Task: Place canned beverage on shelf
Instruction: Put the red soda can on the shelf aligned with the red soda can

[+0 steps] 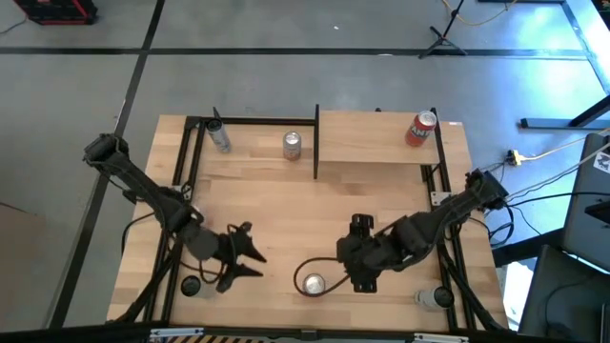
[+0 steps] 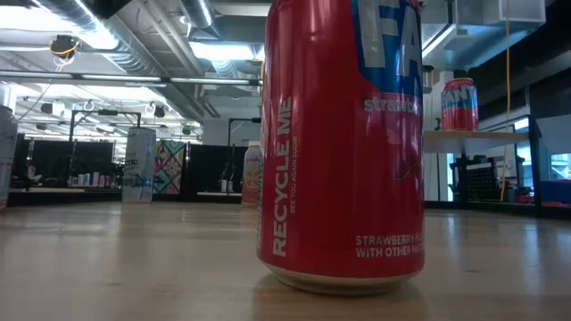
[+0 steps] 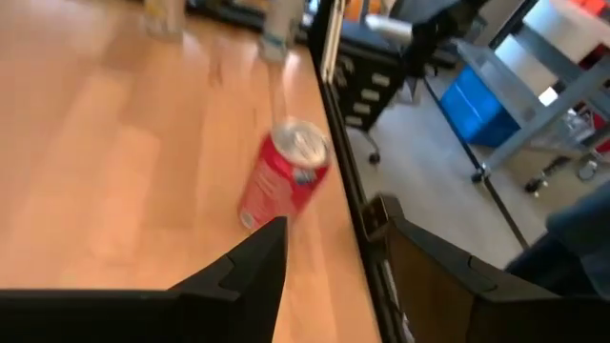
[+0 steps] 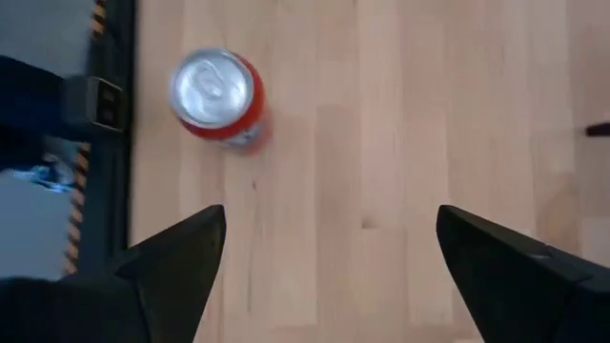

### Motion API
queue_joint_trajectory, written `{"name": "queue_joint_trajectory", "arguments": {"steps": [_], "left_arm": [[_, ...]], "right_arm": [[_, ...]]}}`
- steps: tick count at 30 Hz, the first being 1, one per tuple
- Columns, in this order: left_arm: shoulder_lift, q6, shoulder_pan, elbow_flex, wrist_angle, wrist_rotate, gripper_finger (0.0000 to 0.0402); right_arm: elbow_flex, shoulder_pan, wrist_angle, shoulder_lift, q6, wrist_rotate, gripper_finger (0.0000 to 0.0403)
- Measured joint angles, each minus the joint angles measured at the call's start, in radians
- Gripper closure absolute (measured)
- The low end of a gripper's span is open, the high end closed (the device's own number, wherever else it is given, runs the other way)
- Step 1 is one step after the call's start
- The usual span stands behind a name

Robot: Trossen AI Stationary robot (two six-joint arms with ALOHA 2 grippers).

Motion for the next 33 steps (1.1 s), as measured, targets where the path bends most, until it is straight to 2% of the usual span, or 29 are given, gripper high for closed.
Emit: {"name": "queue_joint_trajectory", "arguments": {"steps": [7, 14, 20, 23, 29, 33], "left_arm": [[0.102, -0.111, -0.059, 0.000, 0.003, -0.026, 0.0228], [0.228, -0.141, -0.075, 0.000, 0.070, -0.031, 0.0228], [0.352, -0.136, -0.063, 0.001, 0.252, -0.053, 0.0228], [0.413, -0.138, -0.047, 0.003, 0.297, -0.055, 0.0228], [0.524, -0.059, -0.013, 0.117, 0.307, -0.027, 0.0228], [0.595, 0.030, 0.001, 0.194, 0.303, -0.021, 0.0228]], "right_arm": [[0.000, 0.001, -0.036, 0.046, 0.017, 0.045, 0.0033], [0.000, -0.001, -0.036, 0.083, -0.004, 0.086, 0.0033], [-0.138, 0.000, 0.118, 0.084, 0.023, 0.055, 0.0033], [-0.232, 0.007, 0.274, 0.083, 0.031, -0.007, 0.0033], [-0.347, 0.021, 0.462, 0.083, 0.095, -0.051, 0.0033], [-0.363, 0.020, 0.490, 0.083, 0.126, -0.051, 0.0033]]}}
